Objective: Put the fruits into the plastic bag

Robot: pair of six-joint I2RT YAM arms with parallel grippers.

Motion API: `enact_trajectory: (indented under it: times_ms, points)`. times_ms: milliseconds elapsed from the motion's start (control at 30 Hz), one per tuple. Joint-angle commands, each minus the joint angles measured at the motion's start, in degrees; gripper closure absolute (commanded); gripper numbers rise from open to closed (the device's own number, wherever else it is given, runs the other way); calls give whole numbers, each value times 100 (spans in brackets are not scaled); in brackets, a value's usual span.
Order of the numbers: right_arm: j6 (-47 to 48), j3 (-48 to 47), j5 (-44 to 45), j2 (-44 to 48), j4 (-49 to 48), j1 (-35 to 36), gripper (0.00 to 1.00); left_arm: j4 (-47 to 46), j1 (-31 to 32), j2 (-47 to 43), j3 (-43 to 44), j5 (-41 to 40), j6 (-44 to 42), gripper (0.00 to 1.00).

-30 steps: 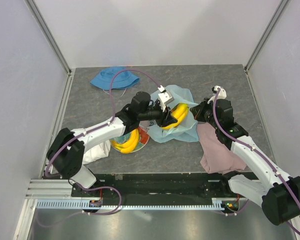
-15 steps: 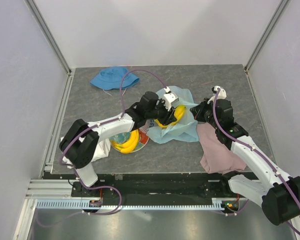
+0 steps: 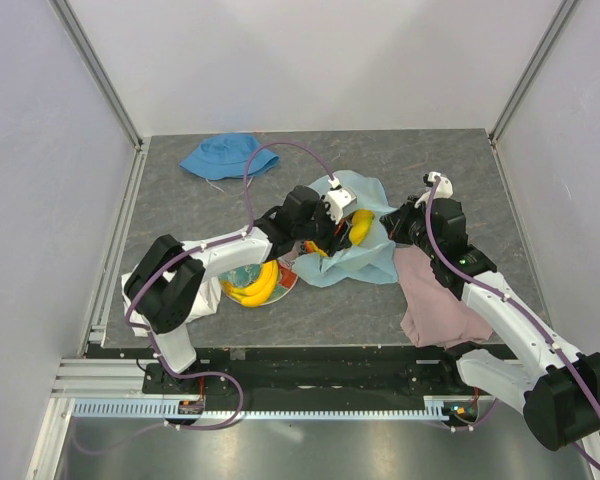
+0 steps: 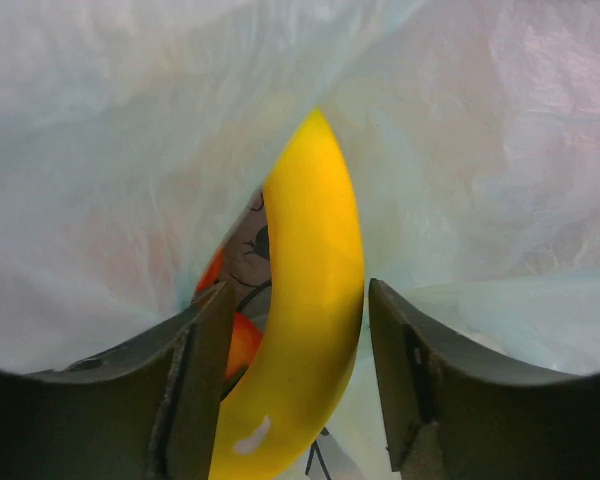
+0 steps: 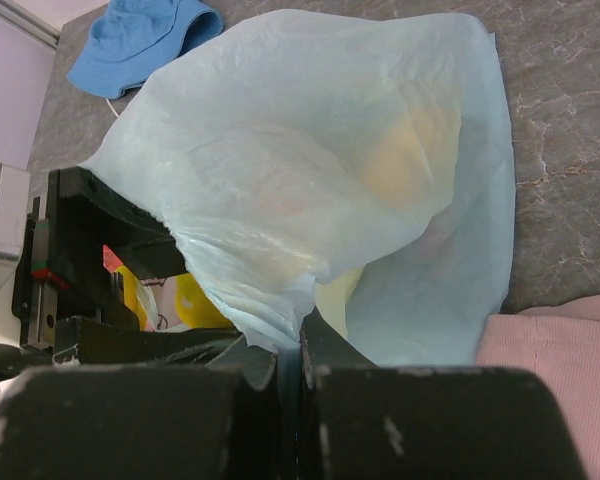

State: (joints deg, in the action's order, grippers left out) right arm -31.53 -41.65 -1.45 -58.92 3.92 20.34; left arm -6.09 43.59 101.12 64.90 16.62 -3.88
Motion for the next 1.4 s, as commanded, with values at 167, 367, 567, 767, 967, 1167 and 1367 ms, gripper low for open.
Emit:
enact_trajectory:
  times_ms: [167, 367, 567, 767, 967, 1167, 1367]
  points:
    - [42, -1, 75, 56, -111, -21, 100, -261, 9, -163, 5, -89, -51, 22]
    - [41, 8, 75, 47, -102, -21, 99, -358, 9, -259, -66, -89, -43, 19]
    - [50, 8, 93, 56, -111, -21, 100, -525, 9, -540, -197, -45, 19, 18]
    - [50, 8, 110, 56, -94, -12, 100, -1263, 9, -1655, -1119, -53, -60, 17]
    - [33, -1, 84, 38, -120, -12, 99, -599, 9, -2561, -1516, -509, 89, 16]
    - [41, 8, 101, 73, -129, -12, 99, 230, 35, -3343, -1989, -1825, 930, 17]
    - [33, 16, 57, 99, -146, -12, 100, 1337, 35, -3529, -2052, -2708, 1494, 17]
